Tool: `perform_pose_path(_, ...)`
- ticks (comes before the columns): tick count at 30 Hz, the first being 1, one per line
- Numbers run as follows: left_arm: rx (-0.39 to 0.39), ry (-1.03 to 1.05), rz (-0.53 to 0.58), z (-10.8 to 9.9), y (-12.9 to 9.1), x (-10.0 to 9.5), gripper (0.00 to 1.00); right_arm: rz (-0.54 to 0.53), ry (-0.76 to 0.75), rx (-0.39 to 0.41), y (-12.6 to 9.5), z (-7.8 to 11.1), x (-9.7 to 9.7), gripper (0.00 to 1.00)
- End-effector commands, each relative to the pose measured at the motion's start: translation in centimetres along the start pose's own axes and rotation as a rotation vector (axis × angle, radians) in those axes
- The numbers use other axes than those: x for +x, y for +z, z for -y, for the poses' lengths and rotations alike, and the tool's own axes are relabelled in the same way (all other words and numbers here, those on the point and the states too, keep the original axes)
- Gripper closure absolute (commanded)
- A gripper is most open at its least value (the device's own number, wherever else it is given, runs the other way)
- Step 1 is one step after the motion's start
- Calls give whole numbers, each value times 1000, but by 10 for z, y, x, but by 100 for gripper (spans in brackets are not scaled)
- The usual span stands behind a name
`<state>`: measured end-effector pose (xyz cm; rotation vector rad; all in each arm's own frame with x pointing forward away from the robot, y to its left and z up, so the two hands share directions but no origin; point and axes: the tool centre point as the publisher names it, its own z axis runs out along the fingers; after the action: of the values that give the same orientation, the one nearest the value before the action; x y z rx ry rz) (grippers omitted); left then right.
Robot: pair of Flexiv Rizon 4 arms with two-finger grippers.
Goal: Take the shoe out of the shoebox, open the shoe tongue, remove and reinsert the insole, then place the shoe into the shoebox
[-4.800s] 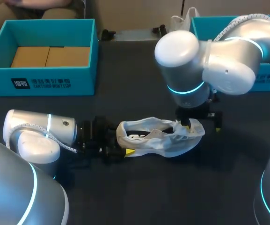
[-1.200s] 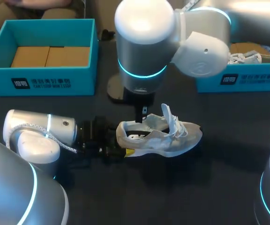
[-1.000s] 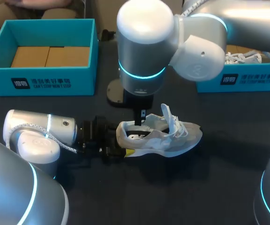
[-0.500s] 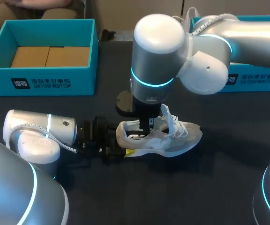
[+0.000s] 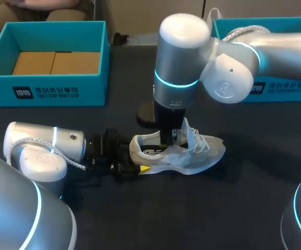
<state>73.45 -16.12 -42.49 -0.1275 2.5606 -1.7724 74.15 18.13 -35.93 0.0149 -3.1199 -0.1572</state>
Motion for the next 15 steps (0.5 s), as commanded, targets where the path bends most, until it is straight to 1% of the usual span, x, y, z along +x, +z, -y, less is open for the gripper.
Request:
perform_pose_path(1,-5,0,-1,-1,1,-2,100,0,11,-11,7,1,4,100)
perform_pose_path(9,-5,0,-1,-1,1,-2,100,-5,24,-17,19,1,-7,100)
perform_pose_path(14,-5,0,-1,-1,1,-2,100,14,47,-28,23,1,-11,100)
perform_pose_path(15,-5,0,-1,-1,1,-2,100,14,46,-31,24,1,-12,96)
